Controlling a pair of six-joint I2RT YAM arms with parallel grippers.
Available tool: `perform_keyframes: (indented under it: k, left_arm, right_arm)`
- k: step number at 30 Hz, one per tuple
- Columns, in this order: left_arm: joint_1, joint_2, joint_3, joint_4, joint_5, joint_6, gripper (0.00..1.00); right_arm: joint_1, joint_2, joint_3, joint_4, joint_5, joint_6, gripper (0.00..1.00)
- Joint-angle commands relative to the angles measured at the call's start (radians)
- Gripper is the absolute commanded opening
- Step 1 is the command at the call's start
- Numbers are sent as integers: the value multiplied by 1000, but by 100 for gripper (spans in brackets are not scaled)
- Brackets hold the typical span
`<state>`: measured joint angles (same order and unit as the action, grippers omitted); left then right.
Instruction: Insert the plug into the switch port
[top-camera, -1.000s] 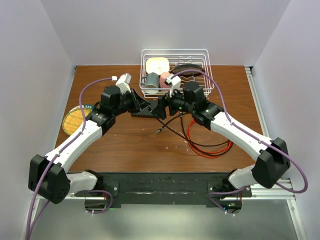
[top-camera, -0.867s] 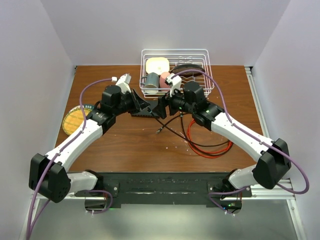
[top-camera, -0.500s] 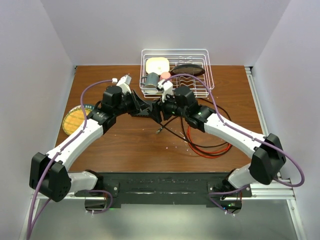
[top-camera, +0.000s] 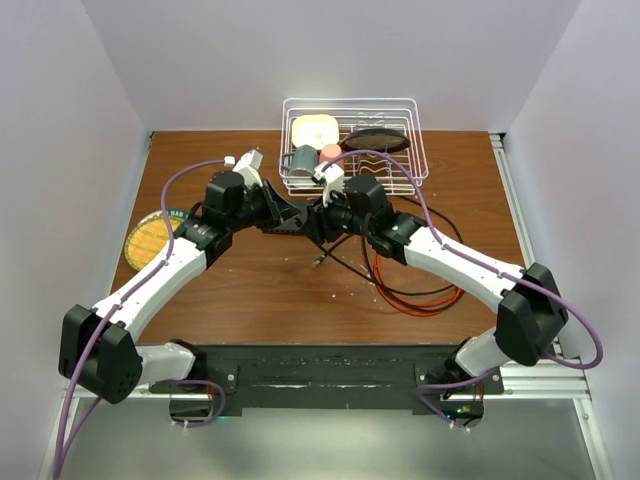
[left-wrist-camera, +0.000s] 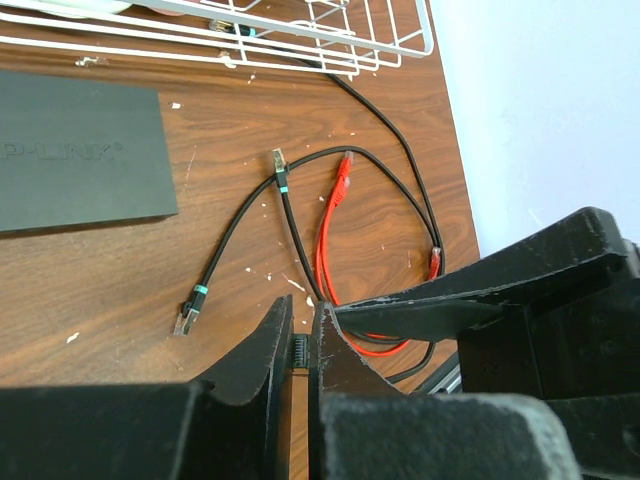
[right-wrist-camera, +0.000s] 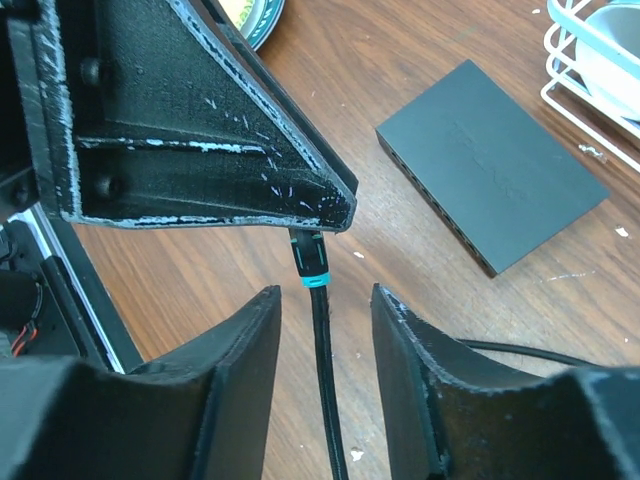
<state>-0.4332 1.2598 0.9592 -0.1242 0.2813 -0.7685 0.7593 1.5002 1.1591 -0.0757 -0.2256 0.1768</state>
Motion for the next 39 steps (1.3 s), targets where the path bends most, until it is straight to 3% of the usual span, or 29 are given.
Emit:
perform_keyframes:
  k: [1,6,10,11,14,19,22,23,25,26,29,33,39]
  left_arm:
    - [1,-5,24,40,16,-15,0]
    - [1,-7,24,43,21,-17,0]
    - [1,-7,21,43,25,-17,0]
    - [1,-5,19,43,25,-17,0]
    - [1,-7,18,46,27,-18,0]
    - [1,-5,13,47,27,-17,0]
    - [1,-7,21,31,25,-3,20]
    - [1,-8,24,8,18,12,32]
    - [1,-17,26,-12,4,27,42]
    - [1,-31,23,-34,-25,41,57]
    - [1,-68,-5,-61,-91,54,78]
    - [1,-114,-40,-81,-142,64,95]
    - [2,-134,-60,-98,-162,115,100]
  right_arm:
    - [5,12,-9,57,-1,10,42]
    - [6,25,-12,63,-8,15,36]
    - [8,23,-10,71,-9,24,24]
    - [8,22,-12,71,-9,24,15]
    - [8,18,-10,71,-4,27,0]
    - [9,0,-18,67,9,26,0]
    - [9,-14,-30,60,15,26,0]
    - [6,-18,-38,62,15,26,0]
    - [6,-27,-59,68,19,30,0]
    - [8,-38,-67,68,17,30,0]
    - [8,-75,-113,71,23,38,0]
    - [9,-133,-170,71,45,50,0]
    - [9,-201,-237,60,95,70,0]
